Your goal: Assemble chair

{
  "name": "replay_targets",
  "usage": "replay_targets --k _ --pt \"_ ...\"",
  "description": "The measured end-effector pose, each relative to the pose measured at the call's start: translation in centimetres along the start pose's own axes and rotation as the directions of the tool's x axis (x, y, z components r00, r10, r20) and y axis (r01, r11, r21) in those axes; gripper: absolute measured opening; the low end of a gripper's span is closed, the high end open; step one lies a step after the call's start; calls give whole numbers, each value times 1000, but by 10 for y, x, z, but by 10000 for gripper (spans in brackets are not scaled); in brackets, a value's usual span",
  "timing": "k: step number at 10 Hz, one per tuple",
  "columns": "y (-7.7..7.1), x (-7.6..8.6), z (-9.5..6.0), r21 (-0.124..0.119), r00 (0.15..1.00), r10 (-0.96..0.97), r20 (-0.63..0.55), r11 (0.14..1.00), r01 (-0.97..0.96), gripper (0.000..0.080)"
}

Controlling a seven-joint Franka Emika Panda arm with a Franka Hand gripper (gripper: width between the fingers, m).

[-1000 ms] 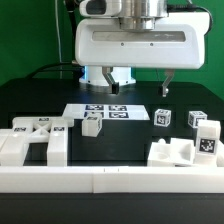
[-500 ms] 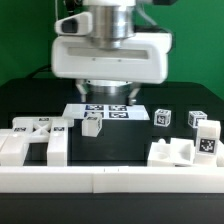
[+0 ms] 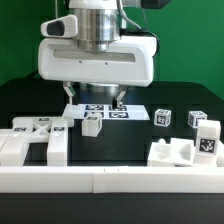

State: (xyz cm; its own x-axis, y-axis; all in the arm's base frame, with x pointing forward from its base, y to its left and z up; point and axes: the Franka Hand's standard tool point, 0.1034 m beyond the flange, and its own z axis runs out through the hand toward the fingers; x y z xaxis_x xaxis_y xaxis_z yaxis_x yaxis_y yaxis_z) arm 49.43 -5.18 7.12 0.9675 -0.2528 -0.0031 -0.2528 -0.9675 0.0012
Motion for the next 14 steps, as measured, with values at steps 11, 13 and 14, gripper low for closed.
replay_targets --k 11,13,14 --pt "20 -25 11 51 937 -53 344 998 38 649" --pt "21 -25 14 59 888 -56 457 998 32 649" --pt "20 -31 14 65 846 -58 530 998 28 649"
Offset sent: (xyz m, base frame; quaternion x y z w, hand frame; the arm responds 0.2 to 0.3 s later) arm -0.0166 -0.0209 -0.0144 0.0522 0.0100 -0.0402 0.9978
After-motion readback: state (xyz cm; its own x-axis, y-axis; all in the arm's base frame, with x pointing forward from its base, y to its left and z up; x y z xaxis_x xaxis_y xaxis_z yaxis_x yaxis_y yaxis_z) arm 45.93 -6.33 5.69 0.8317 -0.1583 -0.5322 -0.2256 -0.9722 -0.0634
